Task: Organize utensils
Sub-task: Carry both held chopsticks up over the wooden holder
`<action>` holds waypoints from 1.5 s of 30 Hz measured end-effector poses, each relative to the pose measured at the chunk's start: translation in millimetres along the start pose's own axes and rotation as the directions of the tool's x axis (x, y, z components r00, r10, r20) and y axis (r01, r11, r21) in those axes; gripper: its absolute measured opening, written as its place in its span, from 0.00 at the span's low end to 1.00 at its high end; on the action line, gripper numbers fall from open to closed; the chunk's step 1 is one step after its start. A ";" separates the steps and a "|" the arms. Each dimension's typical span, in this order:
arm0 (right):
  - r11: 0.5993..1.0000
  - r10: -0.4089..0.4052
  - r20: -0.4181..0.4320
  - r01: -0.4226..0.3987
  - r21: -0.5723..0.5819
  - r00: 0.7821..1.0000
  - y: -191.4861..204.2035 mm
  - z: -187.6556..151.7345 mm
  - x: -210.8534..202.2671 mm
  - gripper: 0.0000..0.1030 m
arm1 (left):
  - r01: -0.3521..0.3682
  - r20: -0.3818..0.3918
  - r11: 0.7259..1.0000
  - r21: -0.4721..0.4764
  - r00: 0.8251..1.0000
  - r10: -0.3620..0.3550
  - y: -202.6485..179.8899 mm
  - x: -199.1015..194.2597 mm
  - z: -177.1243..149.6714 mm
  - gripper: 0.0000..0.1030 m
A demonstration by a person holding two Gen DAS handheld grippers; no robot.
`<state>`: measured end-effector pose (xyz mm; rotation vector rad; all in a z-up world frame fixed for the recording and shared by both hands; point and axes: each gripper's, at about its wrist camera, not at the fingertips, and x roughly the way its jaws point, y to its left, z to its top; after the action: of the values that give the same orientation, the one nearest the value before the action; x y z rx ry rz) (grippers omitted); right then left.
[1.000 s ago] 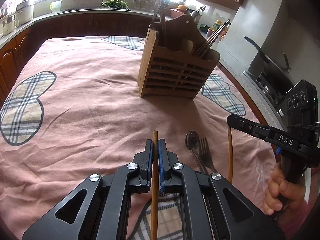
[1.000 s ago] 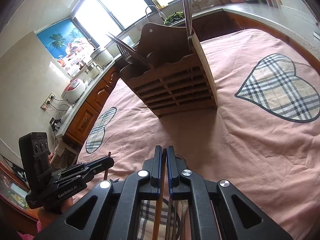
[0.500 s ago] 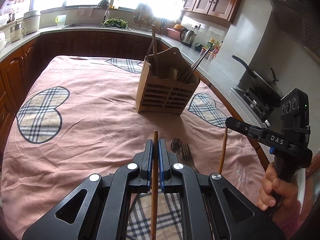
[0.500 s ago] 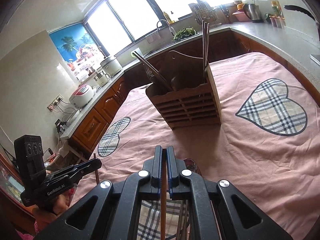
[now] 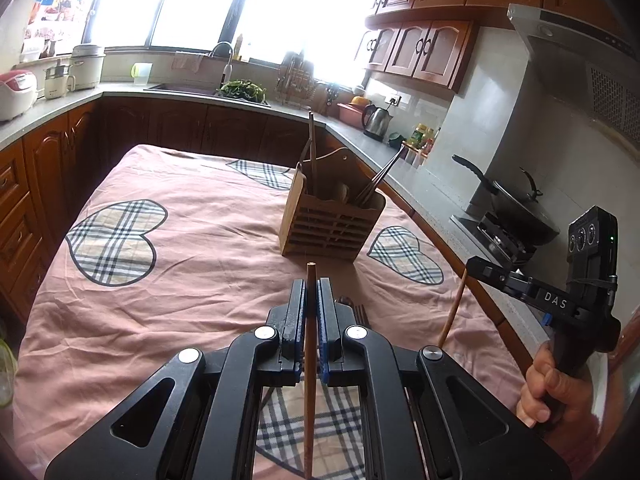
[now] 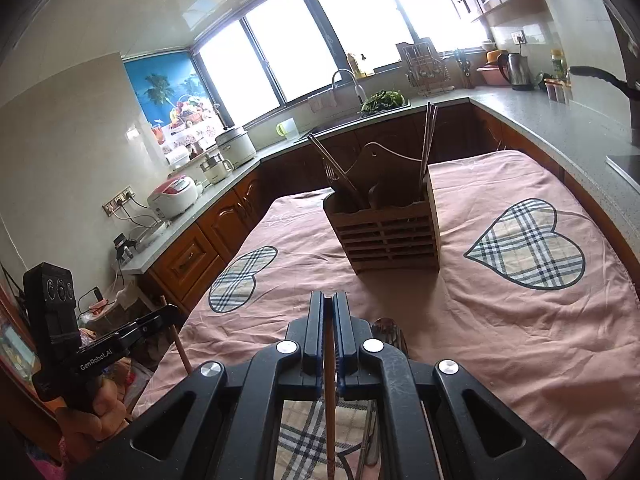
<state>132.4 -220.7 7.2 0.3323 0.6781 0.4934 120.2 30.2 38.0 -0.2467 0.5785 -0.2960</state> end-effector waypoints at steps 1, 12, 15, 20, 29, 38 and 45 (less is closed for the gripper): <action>1.000 0.000 0.006 0.000 -0.003 1.000 1.4 0.1 -3.3 0.04 | -0.002 0.007 1.000 0.002 1.000 0.002 -0.7 -2.4 0.2 0.04; 0.999 -0.022 0.103 0.024 -0.023 0.994 7.3 15.6 -27.4 0.04 | -0.013 0.121 0.999 -0.038 0.993 0.018 4.0 -17.0 19.6 0.04; 0.999 -0.026 0.123 0.029 -0.021 0.992 5.1 22.3 -29.0 0.04 | -0.011 0.144 0.999 -0.051 0.989 0.018 6.6 -15.2 29.1 0.04; 0.999 -0.034 0.150 0.037 -0.016 0.988 0.4 35.1 -28.9 0.04 | -0.002 0.171 0.998 -0.061 0.985 0.013 7.0 -10.1 44.0 0.04; 0.999 -0.050 0.209 0.051 0.003 0.977 -9.3 65.7 -25.7 0.04 | 0.003 0.224 0.998 -0.063 0.975 0.011 2.7 2.8 77.1 0.04; 0.998 -0.069 0.285 0.066 0.019 0.956 -24.0 110.6 -16.5 0.04 | -0.010 0.287 1.000 -0.018 0.958 0.015 -10.4 26.0 122.9 0.04; 0.995 -0.097 0.335 0.096 0.020 0.937 -34.4 147.9 -4.9 0.04 | -0.020 0.348 1.000 -0.013 0.937 0.023 -14.3 52.4 163.9 0.04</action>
<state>238.8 -271.7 102.9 0.3741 0.3611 0.3308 252.2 22.8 149.0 -0.2939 0.2309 -0.2214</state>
